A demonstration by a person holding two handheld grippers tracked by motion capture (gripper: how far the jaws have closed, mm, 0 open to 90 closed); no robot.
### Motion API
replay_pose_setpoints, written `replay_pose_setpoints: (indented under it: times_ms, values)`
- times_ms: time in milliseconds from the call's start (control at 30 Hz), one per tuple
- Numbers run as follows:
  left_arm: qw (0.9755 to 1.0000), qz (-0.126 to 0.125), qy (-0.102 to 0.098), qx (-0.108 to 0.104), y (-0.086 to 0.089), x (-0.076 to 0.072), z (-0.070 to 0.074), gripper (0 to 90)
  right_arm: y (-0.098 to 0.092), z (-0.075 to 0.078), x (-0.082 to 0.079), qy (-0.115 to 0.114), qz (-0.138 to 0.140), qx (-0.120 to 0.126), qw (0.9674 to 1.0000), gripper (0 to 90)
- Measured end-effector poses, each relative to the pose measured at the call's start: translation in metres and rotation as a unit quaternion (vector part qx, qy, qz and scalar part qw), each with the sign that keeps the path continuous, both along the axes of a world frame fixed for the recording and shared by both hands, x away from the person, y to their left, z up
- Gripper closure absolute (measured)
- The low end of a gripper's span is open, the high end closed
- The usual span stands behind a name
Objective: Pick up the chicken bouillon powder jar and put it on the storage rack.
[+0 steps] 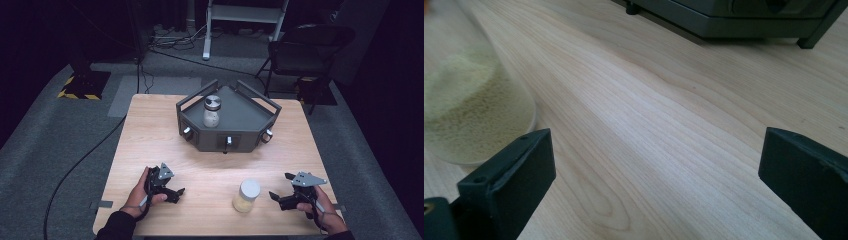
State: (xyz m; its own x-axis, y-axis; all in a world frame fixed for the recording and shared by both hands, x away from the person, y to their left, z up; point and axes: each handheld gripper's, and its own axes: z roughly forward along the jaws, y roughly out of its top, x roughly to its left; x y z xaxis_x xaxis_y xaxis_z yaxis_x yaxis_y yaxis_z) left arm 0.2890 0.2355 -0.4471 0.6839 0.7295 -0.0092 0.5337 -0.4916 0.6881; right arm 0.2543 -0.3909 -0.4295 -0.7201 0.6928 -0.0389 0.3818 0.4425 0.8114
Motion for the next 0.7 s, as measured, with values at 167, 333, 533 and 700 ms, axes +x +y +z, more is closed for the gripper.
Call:
replay_pose_setpoints:
  times_ms: [167, 333, 533, 700]
  values:
    - [1.0, 0.0, 0.0, 0.0, 0.0, 0.0, 0.0, 0.4, 0.0008, 0.0023, -0.0032, -0.006, 0.008, 0.01, 0.9999, 1.4]
    - [1.0, 0.0, 0.0, 0.0, 0.0, 0.0, 0.0, 0.4, 0.0028, 0.0035, -0.0055, -0.01, 0.019, 0.019, 0.9996, 1.4]
    - [1.0, 0.0, 0.0, 0.0, 0.0, 0.0, 0.0, 0.3, 0.0058, 0.0048, -0.0074, -0.01, 0.034, 0.029, 0.999, 1.4]
    - [1.0, 0.0, 0.0, 0.0, 0.0, 0.0, 0.0, 0.4, 0.0073, 0.0055, -0.0086, -0.01, 0.047, 0.038, 0.9981, 1.4]
